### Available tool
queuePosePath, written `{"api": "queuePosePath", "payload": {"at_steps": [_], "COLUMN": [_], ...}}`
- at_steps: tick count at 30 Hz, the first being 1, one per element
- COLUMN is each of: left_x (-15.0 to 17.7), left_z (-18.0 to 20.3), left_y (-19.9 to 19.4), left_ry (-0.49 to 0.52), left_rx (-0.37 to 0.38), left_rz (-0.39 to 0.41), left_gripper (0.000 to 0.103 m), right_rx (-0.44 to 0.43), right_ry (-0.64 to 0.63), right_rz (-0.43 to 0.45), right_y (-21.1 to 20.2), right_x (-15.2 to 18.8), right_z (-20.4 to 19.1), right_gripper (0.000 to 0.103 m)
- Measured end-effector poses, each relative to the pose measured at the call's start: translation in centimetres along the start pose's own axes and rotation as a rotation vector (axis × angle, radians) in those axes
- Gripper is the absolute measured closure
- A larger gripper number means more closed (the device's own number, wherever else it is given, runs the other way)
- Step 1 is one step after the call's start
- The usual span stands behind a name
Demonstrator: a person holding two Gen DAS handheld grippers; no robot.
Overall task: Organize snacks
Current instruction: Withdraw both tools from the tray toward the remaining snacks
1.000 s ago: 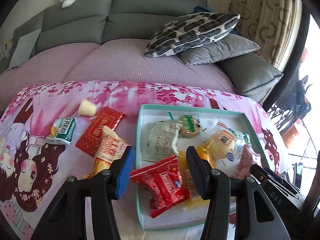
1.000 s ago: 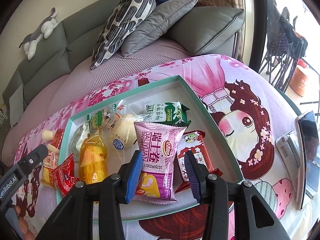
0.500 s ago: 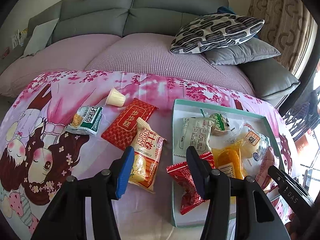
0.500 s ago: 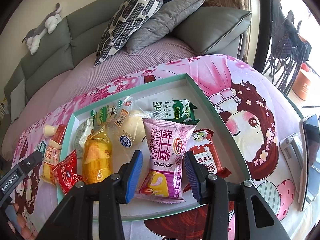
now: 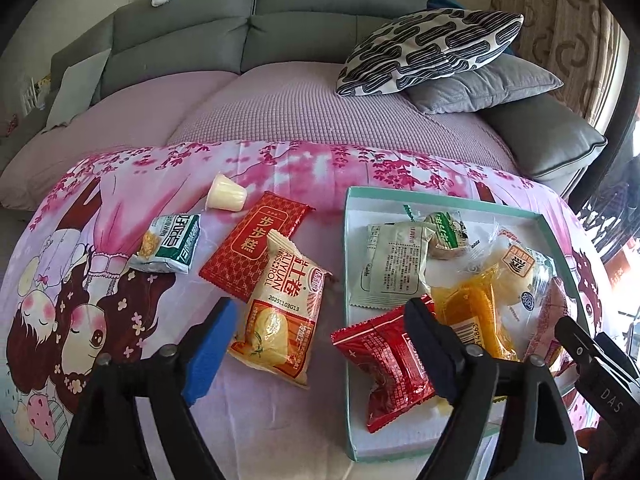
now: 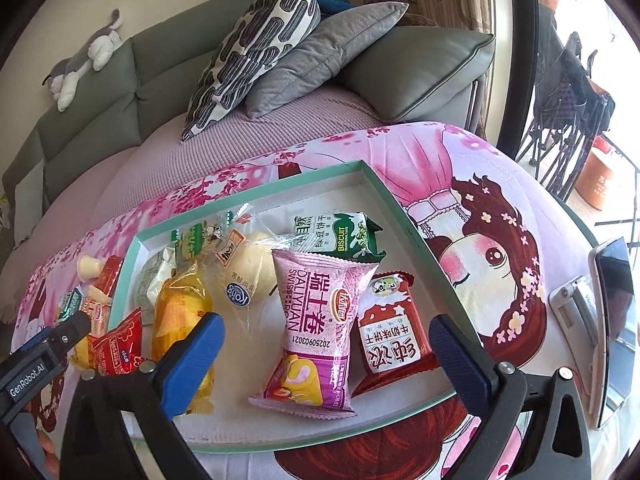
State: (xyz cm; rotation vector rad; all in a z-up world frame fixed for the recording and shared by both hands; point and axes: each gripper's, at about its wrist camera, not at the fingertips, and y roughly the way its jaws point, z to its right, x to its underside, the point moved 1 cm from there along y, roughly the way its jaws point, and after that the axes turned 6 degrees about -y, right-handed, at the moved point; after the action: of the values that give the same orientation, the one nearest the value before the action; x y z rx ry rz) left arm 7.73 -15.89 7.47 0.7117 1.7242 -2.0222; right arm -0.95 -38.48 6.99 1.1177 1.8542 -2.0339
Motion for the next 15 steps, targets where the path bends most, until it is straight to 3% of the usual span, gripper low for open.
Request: {"api": "queuePosePath", "payload": {"at_steps": [4, 15], "left_x": [-0.11, -0.5], "left_z": [0.03, -0.45], "left_y": [-0.2, -0.73], "left_ry": [0.01, -0.015], "left_rx": [-0.025, -0.005], "left_rz": [0.034, 0.052], "left_gripper": [0.004, 0.004], "right_rx": [-0.008, -0.007], "right_ry": [-0.004, -0.038], "right_rz": [0.019, 0.029], "right_y": [-0.17, -0.3], "right_x": [-0.05, -0.06], "right_z": [-0.25, -0.92], "right_gripper": [0.0, 0.0]}}
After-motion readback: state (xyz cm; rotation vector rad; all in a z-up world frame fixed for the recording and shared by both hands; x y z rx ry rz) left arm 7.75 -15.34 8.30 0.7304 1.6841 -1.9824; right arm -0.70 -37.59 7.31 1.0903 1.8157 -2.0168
